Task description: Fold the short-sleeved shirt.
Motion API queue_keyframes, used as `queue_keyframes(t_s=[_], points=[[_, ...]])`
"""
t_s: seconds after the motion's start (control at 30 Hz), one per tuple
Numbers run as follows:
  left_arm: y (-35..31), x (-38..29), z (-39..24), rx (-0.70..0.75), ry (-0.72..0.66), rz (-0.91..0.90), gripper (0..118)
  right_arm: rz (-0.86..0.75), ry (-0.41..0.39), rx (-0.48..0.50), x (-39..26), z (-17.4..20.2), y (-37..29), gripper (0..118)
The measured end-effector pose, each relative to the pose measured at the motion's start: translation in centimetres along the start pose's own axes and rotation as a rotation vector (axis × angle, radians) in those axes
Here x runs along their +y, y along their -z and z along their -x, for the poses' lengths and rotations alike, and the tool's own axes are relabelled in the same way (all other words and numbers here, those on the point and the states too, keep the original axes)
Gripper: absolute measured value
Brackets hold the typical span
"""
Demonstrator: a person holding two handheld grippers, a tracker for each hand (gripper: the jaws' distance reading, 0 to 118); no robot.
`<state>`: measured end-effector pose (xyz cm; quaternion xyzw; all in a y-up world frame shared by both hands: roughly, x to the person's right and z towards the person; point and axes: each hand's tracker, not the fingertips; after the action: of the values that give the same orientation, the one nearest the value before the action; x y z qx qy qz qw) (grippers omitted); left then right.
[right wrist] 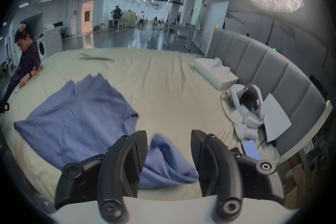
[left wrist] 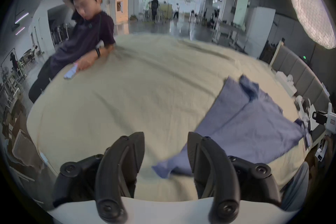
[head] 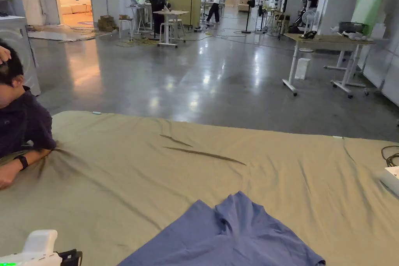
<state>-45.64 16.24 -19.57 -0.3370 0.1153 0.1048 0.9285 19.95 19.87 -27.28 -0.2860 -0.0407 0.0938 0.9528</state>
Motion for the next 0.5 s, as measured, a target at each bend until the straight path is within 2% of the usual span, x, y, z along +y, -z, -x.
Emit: queue_keyframes(t_s=[0.1,0.23,0.4,0.43,0.47,0.5], points=[[-2.6,2.6,-1.7,-0.029,0.023,-0.128,58,-0.104,0.010,0.031,2.9,1.4,-1.9,64],[-5.3,5.4,-5.8,-0.045,0.084,-0.257,58,-0.252,0.046,0.099,6.3,4.2,-4.3,66],[-8.5,6.6,-11.3,-0.074,0.123,-0.450,56,-0.386,0.157,0.162,8.9,7.1,-6.9,64],[-8.9,6.6,-12.2,-0.066,0.125,-0.475,50,-0.400,0.171,0.169,9.1,7.5,-7.2,61],[-9.3,6.6,-13.2,-0.064,0.129,-0.494,39,-0.410,0.176,0.171,9.4,7.9,-7.5,54],[-9.6,6.5,-13.8,-0.081,0.138,-0.509,22,-0.420,0.178,0.178,9.5,8.2,-7.8,37]])
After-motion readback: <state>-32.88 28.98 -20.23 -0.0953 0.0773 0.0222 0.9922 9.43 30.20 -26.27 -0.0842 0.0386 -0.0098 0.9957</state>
